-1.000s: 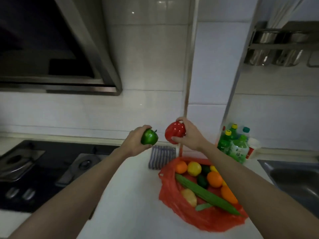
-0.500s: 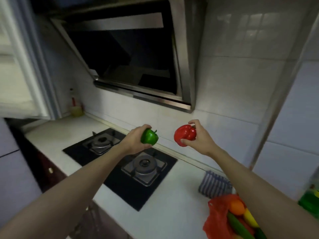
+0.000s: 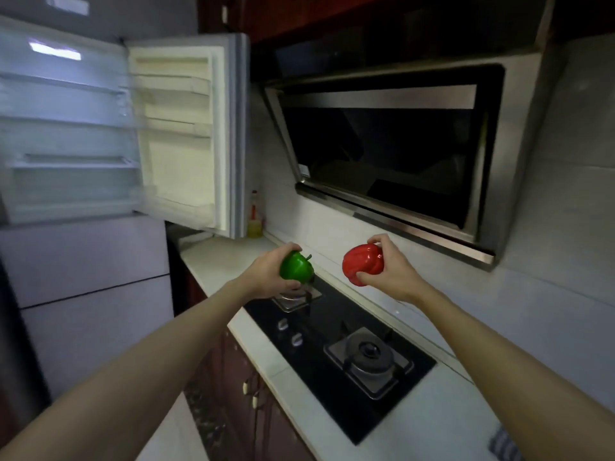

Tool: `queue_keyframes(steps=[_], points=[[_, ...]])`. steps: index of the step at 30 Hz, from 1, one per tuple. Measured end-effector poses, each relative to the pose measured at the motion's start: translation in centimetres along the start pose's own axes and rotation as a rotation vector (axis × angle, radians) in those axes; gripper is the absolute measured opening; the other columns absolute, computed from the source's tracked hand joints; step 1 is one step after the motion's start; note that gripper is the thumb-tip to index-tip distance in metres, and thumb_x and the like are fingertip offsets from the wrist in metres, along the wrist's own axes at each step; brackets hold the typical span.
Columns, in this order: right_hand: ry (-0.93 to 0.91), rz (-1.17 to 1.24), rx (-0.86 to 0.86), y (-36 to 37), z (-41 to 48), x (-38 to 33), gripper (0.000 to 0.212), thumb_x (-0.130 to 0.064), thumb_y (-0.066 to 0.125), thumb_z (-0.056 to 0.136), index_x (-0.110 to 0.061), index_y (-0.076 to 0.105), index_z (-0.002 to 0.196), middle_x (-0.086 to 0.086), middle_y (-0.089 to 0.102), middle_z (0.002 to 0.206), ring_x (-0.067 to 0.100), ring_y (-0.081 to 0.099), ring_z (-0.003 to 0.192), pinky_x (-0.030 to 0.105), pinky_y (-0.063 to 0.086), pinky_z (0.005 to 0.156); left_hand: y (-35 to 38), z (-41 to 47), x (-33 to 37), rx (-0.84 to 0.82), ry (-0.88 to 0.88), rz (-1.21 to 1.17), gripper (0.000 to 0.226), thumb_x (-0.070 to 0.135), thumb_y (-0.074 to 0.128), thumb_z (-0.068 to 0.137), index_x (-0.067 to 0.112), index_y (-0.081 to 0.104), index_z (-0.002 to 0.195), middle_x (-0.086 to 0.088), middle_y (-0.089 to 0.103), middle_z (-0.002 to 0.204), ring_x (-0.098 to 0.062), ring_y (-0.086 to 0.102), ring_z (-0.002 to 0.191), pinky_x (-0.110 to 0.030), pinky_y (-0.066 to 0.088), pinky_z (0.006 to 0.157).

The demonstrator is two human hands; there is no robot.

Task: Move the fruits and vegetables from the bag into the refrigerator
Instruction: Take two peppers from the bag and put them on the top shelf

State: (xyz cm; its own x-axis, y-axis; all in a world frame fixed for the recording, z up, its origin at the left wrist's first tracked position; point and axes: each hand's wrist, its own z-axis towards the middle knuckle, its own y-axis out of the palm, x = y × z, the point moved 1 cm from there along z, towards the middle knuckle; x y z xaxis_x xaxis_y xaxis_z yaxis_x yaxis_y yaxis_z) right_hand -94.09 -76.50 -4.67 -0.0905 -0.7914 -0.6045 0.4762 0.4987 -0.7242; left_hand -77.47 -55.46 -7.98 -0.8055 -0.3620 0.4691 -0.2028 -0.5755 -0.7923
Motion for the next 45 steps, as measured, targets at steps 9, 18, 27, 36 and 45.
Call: queue_keyframes(steps=[9, 18, 27, 36, 45], points=[[-0.131, 0.063, -0.094, 9.3, 5.3, -9.7, 0.071, -0.025, 0.081, 0.071, -0.034, 0.033, 0.123, -0.004, 0.041, 0.128, 0.016, 0.050, 0.113, 0.024, 0.045, 0.085, -9.7, -5.4, -10.3, 0.076, -0.122, 0.053, 0.070, 0.029, 0.078, 0.073, 0.027, 0.042, 0.134, -0.002, 0.054, 0.126, -0.022, 0.051, 0.115, -0.034, 0.045, 0.096], [-0.254, 0.138, -0.100, 17.5, 9.0, -18.9, 0.066, -0.028, 0.080, 0.073, -0.033, 0.036, 0.121, -0.006, 0.045, 0.124, 0.012, 0.051, 0.107, 0.024, 0.046, 0.083, -18.5, -11.1, -18.2, 0.142, -0.232, 0.155, 0.068, 0.029, 0.079, 0.075, 0.024, 0.042, 0.132, -0.006, 0.056, 0.121, -0.023, 0.054, 0.106, -0.034, 0.045, 0.090], [-0.371, 0.161, -0.121, 23.7, 13.2, -24.8, 0.065, -0.026, 0.080, 0.073, -0.024, 0.038, 0.122, -0.001, 0.045, 0.123, 0.016, 0.051, 0.108, 0.033, 0.048, 0.094, -23.8, -14.1, -23.7, 0.210, -0.339, 0.195, 0.067, 0.030, 0.077, 0.077, 0.028, 0.041, 0.133, -0.008, 0.054, 0.123, -0.027, 0.053, 0.110, -0.041, 0.047, 0.094], [-0.479, 0.204, -0.208, 30.0, 20.6, -28.9, 0.064, -0.029, 0.079, 0.073, -0.027, 0.036, 0.120, -0.001, 0.045, 0.123, 0.017, 0.050, 0.108, 0.028, 0.043, 0.088, -26.6, -14.1, -29.3, 0.327, -0.462, 0.193, 0.069, 0.032, 0.079, 0.074, 0.027, 0.042, 0.133, -0.003, 0.054, 0.119, -0.020, 0.053, 0.106, -0.034, 0.046, 0.091], [-0.583, 0.250, -0.267, 35.5, 29.5, -32.1, 0.066, -0.031, 0.080, 0.071, -0.030, 0.036, 0.120, -0.001, 0.045, 0.127, 0.017, 0.051, 0.110, 0.030, 0.047, 0.091, -30.1, -11.2, -35.6, 0.393, -0.579, 0.267, 0.074, 0.036, 0.080, 0.071, 0.026, 0.042, 0.133, -0.006, 0.057, 0.120, -0.026, 0.056, 0.109, -0.042, 0.049, 0.094]])
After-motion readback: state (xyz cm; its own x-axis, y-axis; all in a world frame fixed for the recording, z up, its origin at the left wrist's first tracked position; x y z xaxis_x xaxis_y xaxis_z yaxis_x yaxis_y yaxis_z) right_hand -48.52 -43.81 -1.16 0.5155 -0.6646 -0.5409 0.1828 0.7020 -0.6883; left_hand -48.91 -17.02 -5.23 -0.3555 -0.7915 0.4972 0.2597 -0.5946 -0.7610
